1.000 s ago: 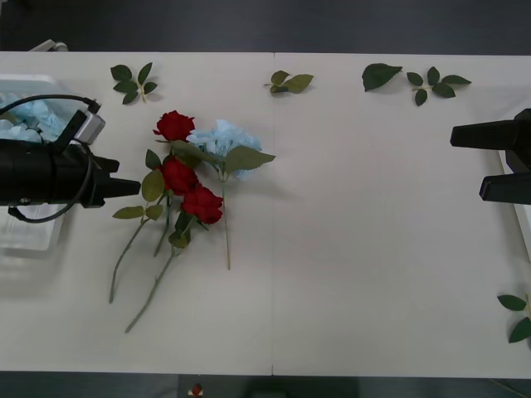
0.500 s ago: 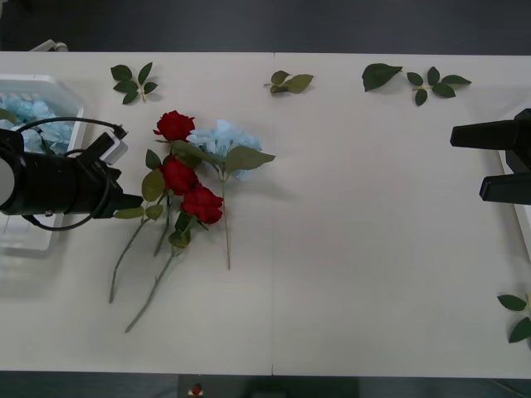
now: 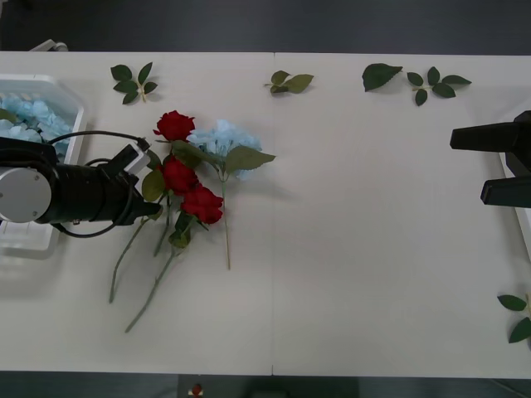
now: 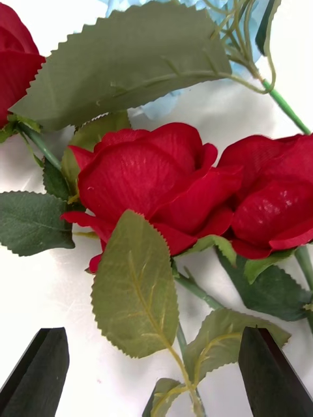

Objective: Put the red flowers into the right box and the blue flowers into the left box

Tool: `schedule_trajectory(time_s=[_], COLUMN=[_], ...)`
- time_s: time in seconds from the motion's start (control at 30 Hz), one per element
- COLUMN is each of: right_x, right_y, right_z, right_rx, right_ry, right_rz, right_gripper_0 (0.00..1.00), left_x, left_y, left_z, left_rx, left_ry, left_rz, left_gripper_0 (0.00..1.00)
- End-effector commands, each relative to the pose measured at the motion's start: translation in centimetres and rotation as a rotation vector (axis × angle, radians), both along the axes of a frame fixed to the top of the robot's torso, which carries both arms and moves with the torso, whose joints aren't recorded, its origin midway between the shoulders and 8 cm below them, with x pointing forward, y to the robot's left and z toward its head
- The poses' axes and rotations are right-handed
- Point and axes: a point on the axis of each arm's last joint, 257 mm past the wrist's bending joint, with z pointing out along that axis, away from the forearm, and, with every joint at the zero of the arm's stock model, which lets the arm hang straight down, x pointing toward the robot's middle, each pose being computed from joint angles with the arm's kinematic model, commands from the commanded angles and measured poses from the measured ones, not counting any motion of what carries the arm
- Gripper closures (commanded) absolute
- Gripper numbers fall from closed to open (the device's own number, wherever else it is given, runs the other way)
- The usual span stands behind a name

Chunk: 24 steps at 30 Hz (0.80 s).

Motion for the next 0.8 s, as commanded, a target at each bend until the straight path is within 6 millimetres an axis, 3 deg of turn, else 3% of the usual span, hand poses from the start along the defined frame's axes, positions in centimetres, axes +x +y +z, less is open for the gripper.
schedule_trajectory(time_s=[0.03, 0.47, 0.6, 0.67, 0.8], right_x=[-0.2, -0.2, -0.2, -0.2, -0.2], right_y=[-0.1, -0.1, -0.1, -0.1, -0.1], right_z=[0.7, 0.7, 0.7, 0.7, 0.7], right_rx=[-0.019, -0.019, -0.019, -0.019, -0.019], right_ry=[-0.046, -0.046, -0.046, -0.046, -0.046], right_rz=[0.014, 0.014, 0.014, 0.014, 0.014], right_gripper_0=[0.0, 0.0, 0.0, 0.0, 0.0], left_x=[1.3, 2.9, 3.3, 3.4, 3.5], left_y=[0.7, -0.5, -1.2, -1.8, -2.2], left_z=[1.5, 0.5, 0.6, 0.4, 0.3], left_rx=[-0.02, -0.038, -0.031, -0.032, -0.029], left_ry=[-0.015, -0.016, -0.029, -0.031, -0.037], left_rz=[0.047, 0.072, 0.066, 0.063, 0.063], left_gripper_0=[0.25, 0.28, 0.38, 0.49, 0.55])
